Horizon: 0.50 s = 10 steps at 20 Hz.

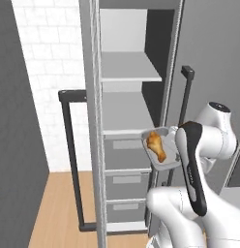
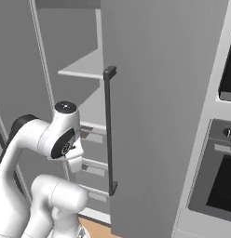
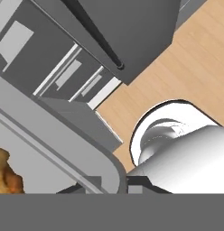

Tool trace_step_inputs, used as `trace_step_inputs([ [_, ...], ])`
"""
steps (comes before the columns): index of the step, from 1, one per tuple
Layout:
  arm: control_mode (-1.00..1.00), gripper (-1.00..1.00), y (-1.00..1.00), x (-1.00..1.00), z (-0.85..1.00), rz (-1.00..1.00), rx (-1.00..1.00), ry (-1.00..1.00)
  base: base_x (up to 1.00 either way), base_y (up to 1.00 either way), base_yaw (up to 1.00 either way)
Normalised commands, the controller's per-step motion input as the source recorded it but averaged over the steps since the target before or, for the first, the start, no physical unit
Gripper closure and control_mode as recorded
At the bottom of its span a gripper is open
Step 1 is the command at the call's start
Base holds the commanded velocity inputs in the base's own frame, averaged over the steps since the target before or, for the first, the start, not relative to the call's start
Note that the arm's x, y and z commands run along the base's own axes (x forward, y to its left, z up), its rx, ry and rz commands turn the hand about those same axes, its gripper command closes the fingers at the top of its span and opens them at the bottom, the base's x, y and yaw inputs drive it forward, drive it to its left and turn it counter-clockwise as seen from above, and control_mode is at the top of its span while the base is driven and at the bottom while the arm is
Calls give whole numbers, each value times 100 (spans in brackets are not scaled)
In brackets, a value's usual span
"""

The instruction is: Take the meat container that has the chicken drumstick and place it on the second highest rack of the freezer. Then take the vegetable container that has the bell pepper and squash and place it on the highest rack of the freezer.

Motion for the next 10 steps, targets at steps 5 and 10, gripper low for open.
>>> trace_step_inputs([
  [5, 100, 100, 0, 0, 0, 0, 0, 0, 63, 4, 8],
  [10, 100, 100, 0, 0, 0, 0, 0, 0, 21, 42, 1],
])
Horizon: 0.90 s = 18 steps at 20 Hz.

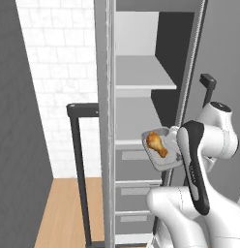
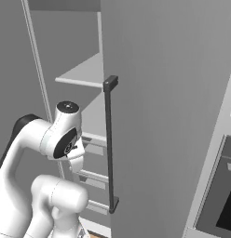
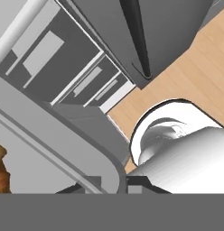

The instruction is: Take the meat container that has the chicken drumstick and place it on the second highest rack of the freezer. Then take the vegetable container that has the bell pepper and squash and place it on the highest rack of the freezer.

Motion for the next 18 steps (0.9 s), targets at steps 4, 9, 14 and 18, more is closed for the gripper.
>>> trace_step_inputs([
  [4, 100, 100, 0, 0, 0, 0, 0, 0, 0, 44, 0],
  [9, 100, 100, 0, 0, 0, 0, 0, 0, 11, 4, 0],
  [14, 100, 100, 0, 0, 0, 0, 0, 0, 17, 4, 0],
  [18, 100, 100, 0, 0, 0, 0, 0, 0, 0, 0, 0],
])
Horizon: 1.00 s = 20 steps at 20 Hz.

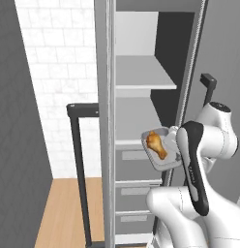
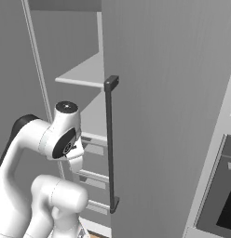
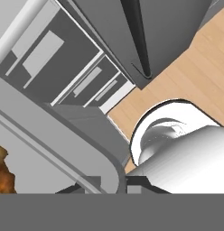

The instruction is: Take the meat container that has the chicken drumstick and place it on the second highest rack of the freezer. Then take the vegetable container that has the bell pepper and squash and place it on the highest rack of the freezer.

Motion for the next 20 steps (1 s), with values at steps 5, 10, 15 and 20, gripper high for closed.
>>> trace_step_inputs([
  [5, -100, 100, 4, 4, 0, -1, 0, -1, 1, 0, 0],
  [10, -100, 100, 2, 41, -9, -8, 1, -6, 0, 0, 0],
  [15, -100, 100, 10, 43, -7, -10, 1, -9, 0, 0, 0],
  [20, -100, 100, 19, 50, -1, -9, 2, -6, 0, 0, 0],
])
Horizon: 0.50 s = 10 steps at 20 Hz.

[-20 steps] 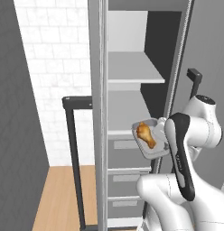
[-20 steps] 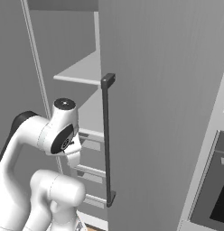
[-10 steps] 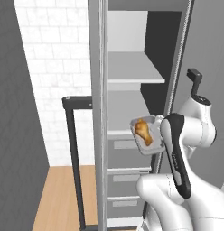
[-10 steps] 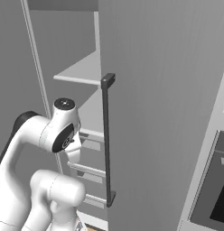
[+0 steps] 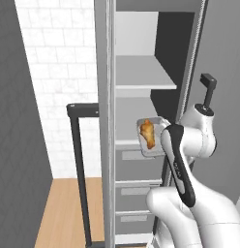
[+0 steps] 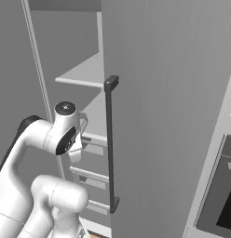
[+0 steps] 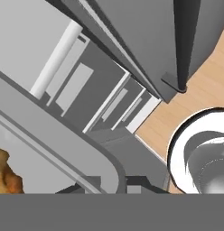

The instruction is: Take the meat container that has the chicken drumstick and place it on the second highest rack of the freezer. Then take the vegetable container that has the bell pepper and squash and place it on the highest rack of the freezer.

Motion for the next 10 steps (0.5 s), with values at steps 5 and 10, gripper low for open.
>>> trace_step_inputs([
  [5, -100, 100, 6, 46, -3, -14, 7, -6, 0, 0, 0],
  [10, -100, 100, 6, 47, -12, -12, 9, 0, 0, 0, 0],
])
